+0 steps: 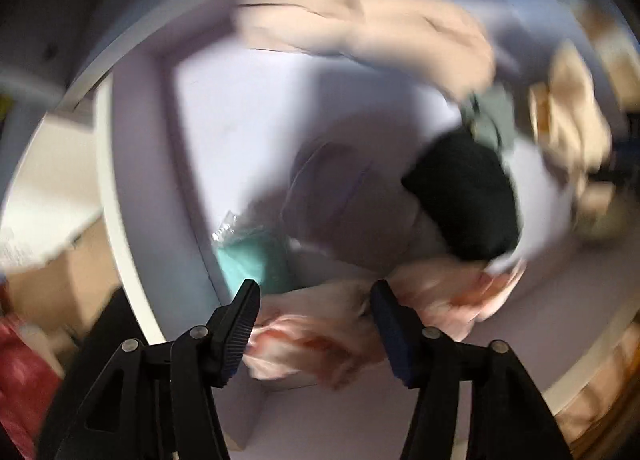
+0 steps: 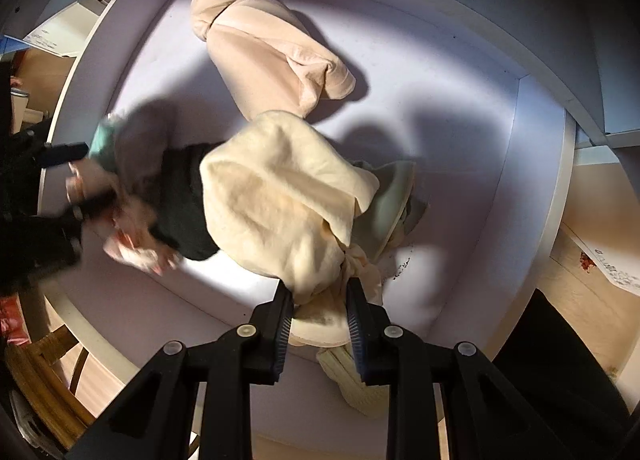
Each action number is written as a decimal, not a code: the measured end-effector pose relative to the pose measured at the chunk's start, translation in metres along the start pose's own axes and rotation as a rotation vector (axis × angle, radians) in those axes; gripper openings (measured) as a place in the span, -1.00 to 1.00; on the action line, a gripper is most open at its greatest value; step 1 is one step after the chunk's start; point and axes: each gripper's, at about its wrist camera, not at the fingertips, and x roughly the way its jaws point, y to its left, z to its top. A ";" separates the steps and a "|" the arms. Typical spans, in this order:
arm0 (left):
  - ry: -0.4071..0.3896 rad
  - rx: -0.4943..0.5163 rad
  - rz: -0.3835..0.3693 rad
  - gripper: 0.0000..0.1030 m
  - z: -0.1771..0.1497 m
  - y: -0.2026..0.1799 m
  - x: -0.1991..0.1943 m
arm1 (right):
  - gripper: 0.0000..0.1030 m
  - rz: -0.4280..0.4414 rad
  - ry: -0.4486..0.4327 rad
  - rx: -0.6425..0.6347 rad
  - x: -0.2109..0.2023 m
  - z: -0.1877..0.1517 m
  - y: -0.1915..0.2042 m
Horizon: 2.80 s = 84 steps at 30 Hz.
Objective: Organize soft objects
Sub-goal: 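Grasp the cream garment with the right tool while the left tool nears the sock bundle, then drop the cream garment into the gold tray while the left tool grasps the sock bundle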
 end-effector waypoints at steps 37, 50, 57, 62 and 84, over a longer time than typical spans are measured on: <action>0.121 0.277 0.070 0.16 -0.027 -0.056 0.017 | -0.49 0.101 0.008 0.033 -0.003 -0.004 -0.006; 0.121 -0.008 -0.102 0.15 -0.024 -0.037 0.003 | -0.49 0.124 -0.012 0.035 -0.017 -0.012 0.000; 0.132 0.090 -0.028 0.20 -0.030 -0.062 0.005 | -0.49 0.314 -0.136 0.060 -0.080 -0.037 0.000; 0.133 0.093 -0.011 0.22 -0.025 -0.077 0.008 | -0.49 0.437 -0.222 0.087 -0.141 -0.053 -0.005; 0.159 0.064 -0.048 -0.01 -0.004 -0.092 0.053 | -0.18 0.094 0.171 0.156 0.045 0.000 0.031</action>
